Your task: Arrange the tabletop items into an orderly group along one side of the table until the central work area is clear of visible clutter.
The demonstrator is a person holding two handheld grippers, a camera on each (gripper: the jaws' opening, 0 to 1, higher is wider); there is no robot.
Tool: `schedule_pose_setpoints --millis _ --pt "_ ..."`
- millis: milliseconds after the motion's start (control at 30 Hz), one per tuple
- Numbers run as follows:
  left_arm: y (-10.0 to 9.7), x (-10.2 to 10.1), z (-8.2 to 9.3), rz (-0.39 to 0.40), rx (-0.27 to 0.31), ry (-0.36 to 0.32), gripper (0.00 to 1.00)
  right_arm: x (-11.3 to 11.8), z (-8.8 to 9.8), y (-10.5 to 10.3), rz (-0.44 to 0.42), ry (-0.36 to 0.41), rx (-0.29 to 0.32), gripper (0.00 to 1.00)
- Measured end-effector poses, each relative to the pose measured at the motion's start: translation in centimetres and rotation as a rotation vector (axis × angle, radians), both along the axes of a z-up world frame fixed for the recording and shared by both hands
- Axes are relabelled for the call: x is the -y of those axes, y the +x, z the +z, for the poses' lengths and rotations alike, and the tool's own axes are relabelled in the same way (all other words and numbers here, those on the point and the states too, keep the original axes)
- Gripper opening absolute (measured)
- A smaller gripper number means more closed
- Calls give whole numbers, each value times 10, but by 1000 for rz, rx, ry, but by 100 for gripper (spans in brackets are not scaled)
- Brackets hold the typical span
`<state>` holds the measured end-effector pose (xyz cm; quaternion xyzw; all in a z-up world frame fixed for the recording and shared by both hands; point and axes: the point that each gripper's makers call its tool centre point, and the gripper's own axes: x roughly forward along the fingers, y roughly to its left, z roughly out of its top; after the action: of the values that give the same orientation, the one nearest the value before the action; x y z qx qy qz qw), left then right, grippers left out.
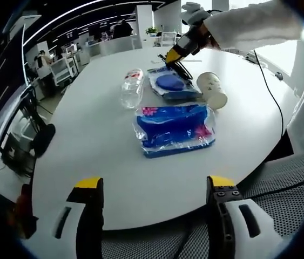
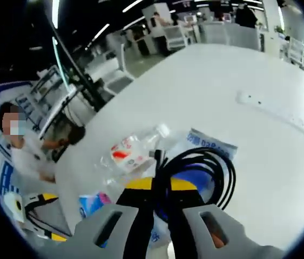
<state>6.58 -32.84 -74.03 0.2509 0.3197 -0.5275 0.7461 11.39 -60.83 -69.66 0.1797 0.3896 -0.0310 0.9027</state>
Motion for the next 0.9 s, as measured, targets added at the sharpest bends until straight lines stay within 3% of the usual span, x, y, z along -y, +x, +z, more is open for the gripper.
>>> schedule_pose_setpoints --millis 333,467,567,900 --pt "-1 0 1 -8 4 1 78 10 17 -15 247 -313 2 5" --pt "-2 0 2 -11 4 0 78 19 22 -24 240 -320 9 5" --pt "-2 1 3 -12 4 -10 79 27 24 -32 279 -376 8 5" --pt "-5 1 0 -20 0 1 78 65 22 -84 333 -471 -30 5"
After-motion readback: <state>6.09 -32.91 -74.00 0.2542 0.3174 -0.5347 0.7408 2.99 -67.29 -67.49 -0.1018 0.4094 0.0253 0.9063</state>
